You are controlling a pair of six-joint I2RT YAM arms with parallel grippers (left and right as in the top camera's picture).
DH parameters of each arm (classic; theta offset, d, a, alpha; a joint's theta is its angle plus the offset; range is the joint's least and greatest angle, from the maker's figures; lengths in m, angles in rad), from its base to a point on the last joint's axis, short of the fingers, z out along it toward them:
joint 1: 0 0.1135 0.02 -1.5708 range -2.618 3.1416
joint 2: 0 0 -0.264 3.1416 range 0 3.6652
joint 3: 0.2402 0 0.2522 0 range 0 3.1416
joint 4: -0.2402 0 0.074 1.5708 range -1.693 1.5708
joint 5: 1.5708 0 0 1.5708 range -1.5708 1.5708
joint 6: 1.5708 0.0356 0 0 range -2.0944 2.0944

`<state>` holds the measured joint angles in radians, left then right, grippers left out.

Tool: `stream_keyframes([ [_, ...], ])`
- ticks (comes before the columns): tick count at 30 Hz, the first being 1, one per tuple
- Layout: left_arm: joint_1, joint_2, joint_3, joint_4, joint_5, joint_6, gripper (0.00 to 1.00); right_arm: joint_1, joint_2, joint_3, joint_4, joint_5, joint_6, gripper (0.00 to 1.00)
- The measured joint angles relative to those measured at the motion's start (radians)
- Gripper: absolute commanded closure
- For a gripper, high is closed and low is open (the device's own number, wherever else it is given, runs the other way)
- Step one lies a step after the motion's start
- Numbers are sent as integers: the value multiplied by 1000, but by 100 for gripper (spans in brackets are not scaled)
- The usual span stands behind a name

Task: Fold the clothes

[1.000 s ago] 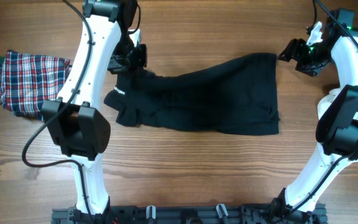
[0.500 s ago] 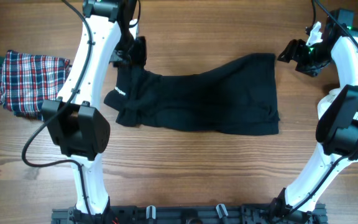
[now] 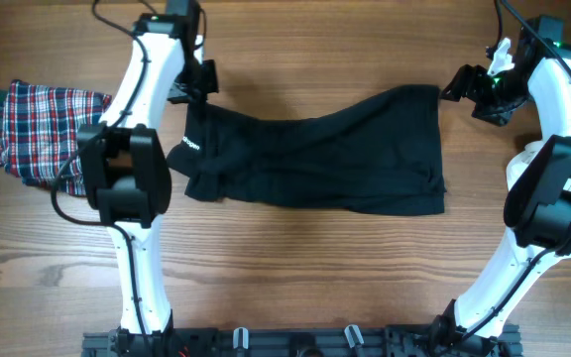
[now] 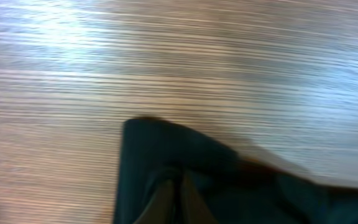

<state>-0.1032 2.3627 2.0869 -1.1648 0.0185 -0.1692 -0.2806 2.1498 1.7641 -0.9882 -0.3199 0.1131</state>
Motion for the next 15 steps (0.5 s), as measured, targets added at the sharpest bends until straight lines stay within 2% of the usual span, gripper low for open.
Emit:
stream_keyframes([
  [3, 39, 16, 0, -21, -6, 0, 96, 0, 0, 0, 56, 0, -30, 10],
  [5, 47, 27, 0, -23, -8, 0, 96, 0, 0, 0, 181, -17, -40, 16],
  [10, 37, 30, 0, -23, -14, 0, 96, 21, 22, 0, 293, -93, -61, 21],
  [14, 31, 30, 0, -24, -18, 0, 96, 91, 153, 0, 329, -126, -89, 35],
  [15, 31, 30, 0, -24, -19, 0, 96, 91, 166, 0, 332, -126, -90, 41],
])
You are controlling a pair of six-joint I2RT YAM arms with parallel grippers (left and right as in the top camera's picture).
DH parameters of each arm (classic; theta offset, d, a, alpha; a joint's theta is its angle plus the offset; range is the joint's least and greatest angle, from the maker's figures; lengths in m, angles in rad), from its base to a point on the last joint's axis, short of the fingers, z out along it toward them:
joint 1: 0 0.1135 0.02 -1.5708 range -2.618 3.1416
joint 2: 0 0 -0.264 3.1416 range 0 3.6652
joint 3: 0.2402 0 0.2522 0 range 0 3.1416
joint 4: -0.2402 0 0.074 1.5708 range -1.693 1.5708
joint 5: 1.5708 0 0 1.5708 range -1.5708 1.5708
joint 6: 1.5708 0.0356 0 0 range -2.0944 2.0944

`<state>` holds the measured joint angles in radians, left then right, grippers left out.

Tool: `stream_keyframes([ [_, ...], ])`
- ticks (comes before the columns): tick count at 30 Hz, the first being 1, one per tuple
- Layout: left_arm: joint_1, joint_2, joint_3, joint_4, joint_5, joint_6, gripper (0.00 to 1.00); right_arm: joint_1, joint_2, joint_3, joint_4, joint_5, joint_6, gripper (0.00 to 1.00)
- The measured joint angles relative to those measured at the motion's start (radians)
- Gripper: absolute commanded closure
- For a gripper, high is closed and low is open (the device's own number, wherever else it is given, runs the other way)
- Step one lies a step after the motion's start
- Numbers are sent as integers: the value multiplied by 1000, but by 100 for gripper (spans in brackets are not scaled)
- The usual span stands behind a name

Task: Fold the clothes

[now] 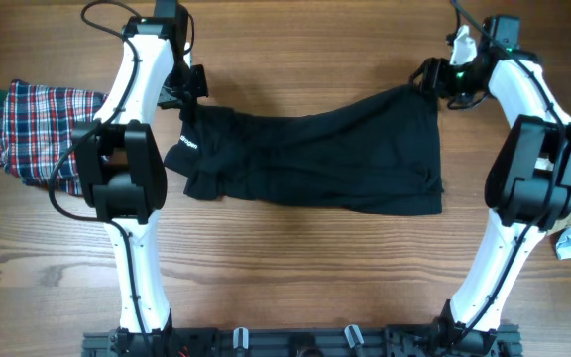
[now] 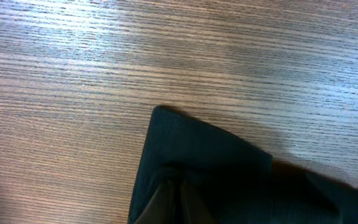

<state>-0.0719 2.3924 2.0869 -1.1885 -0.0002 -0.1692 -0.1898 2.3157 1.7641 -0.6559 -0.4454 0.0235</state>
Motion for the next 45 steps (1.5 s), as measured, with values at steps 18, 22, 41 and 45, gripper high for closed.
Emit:
stream_keyframes([
  [18, 0, 0, 0, 0, -3, 0, 96, -9, -371, 8, -417, 146, -130, 96],
  [22, 0, 0, 0, 0, -3, 0, 96, -9, -369, 8, -612, 170, -152, 96],
  [41, -2, -5, 0, -13, 31, -2, 36, -13, -369, 6, -649, 210, -52, 25],
  [45, -6, -142, 1, -39, 141, -3, 62, 4, -343, -32, -700, 79, -102, 40],
])
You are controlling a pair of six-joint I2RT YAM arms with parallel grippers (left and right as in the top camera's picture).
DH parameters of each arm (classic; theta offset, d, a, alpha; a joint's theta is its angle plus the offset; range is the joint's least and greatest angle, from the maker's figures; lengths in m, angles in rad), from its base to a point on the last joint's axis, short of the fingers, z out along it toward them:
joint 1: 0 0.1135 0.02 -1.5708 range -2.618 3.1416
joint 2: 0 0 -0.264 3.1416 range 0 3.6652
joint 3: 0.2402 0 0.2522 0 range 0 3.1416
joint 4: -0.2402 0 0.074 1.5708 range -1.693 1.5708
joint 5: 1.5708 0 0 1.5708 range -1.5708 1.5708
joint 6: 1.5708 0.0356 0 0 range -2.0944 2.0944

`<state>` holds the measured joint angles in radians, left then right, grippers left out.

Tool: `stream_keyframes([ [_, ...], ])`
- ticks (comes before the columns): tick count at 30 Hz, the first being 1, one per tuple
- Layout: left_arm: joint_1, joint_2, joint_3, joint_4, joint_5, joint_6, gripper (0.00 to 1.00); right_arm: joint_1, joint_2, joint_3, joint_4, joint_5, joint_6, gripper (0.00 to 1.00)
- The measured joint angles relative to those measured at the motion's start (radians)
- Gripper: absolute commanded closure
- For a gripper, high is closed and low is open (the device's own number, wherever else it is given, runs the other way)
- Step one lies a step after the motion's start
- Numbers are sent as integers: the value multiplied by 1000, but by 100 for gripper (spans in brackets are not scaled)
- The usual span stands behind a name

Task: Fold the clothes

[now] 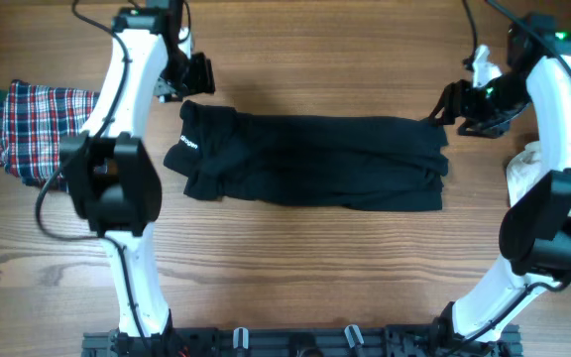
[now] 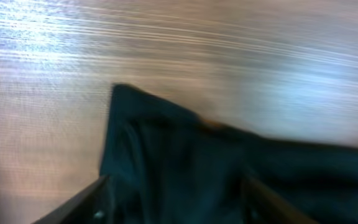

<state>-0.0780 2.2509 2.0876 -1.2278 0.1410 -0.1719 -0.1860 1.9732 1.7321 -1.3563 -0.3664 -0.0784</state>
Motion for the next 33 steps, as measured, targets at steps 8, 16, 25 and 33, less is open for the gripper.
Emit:
stream_keyframes([
  [8, -58, -145, -17, -190, 104, 29, 94, 194, 13, -351, 219, -29, 64, 38],
  [16, -248, -133, -500, 164, 35, 39, 95, 187, 13, -402, 372, 153, 190, 38],
  [25, -207, -183, -684, 323, 47, 9, 90, 55, 14, -402, 400, 524, 301, 37],
  [33, -195, -190, -580, 225, -17, 6, 83, -11, -51, -402, 354, 163, 151, 5],
])
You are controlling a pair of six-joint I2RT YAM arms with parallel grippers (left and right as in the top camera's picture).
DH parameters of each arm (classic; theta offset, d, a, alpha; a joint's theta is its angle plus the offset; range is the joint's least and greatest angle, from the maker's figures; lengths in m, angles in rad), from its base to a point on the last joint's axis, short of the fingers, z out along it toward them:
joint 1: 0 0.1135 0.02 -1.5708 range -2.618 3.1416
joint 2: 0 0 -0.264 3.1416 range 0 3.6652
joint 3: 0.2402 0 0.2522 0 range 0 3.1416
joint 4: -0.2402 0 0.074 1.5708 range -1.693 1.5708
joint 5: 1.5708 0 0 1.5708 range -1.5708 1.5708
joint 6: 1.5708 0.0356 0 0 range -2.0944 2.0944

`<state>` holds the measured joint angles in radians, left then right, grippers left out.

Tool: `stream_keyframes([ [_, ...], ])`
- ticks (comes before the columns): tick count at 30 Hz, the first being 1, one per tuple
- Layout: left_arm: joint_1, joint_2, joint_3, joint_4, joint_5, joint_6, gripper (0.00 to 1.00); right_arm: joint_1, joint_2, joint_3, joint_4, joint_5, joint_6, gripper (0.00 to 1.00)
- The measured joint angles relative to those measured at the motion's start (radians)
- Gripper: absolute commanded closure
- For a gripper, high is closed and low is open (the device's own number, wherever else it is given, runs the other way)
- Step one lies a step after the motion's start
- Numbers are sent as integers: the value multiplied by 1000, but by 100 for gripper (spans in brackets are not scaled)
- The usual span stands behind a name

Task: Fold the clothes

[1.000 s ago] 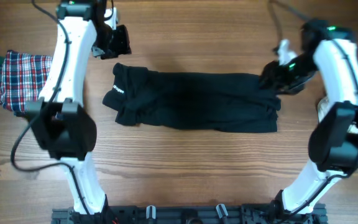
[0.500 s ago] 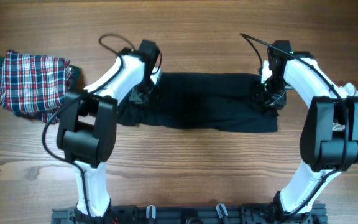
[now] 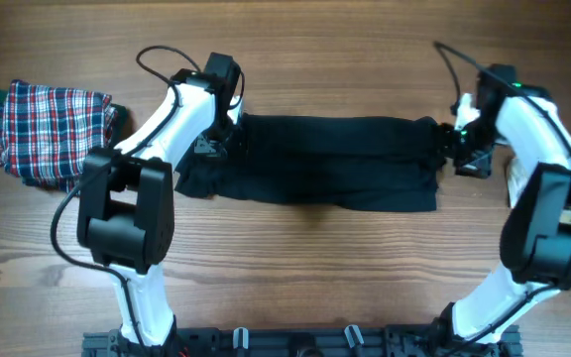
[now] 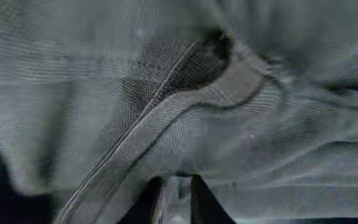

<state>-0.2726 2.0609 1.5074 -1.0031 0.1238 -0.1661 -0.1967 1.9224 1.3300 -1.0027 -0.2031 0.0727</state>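
A black garment [image 3: 325,159] lies across the middle of the table as a long folded band. My left gripper [image 3: 221,139] is down on its left end. In the left wrist view the dark fabric [image 4: 185,106] fills the frame, with a seam running across it. The gripper [image 4: 178,199] has its two fingers close together with a bit of cloth pinched between them. My right gripper [image 3: 451,147] is at the band's right end, touching the cloth; its fingers cannot be made out from overhead.
A folded plaid garment [image 3: 53,134] lies at the far left of the wooden table [image 3: 295,278]. A pale crumpled cloth [image 3: 513,183] shows at the right, partly behind my right arm.
My left gripper was open over bare table off the garment's far-left corner; it is now on the left end, shut on fabric. The right gripper has shifted slightly nearer along the right edge.
At first both grippers held the garment's far corners, and it lay wide and slanted. By 1.1 s ago the far edge was down over the near part, making a narrow band, and my left gripper was open. It now pinches the left end.
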Motion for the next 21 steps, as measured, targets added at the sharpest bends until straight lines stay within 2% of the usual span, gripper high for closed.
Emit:
stream_keyframes([
  [3, 0, -45, 5, -3, 0, 0, 83, -87, -3, 0, 19, -117, -64, 6],
  [6, 0, -62, 7, -3, 1, 0, 83, -92, 54, 0, 60, -222, -149, 7],
  [11, 0, -62, 7, -11, 1, -11, 83, -87, 120, 14, 44, -310, -260, 15],
  [15, 0, -62, 7, -19, 1, -12, 83, -80, 144, 9, -10, -406, -359, 28],
  [17, 0, -62, 7, -26, 1, -12, 83, -68, 154, 0, -29, -434, -374, 41],
  [21, 0, -62, 7, -26, 1, -12, 83, -68, 156, -3, -23, -451, -388, 91],
])
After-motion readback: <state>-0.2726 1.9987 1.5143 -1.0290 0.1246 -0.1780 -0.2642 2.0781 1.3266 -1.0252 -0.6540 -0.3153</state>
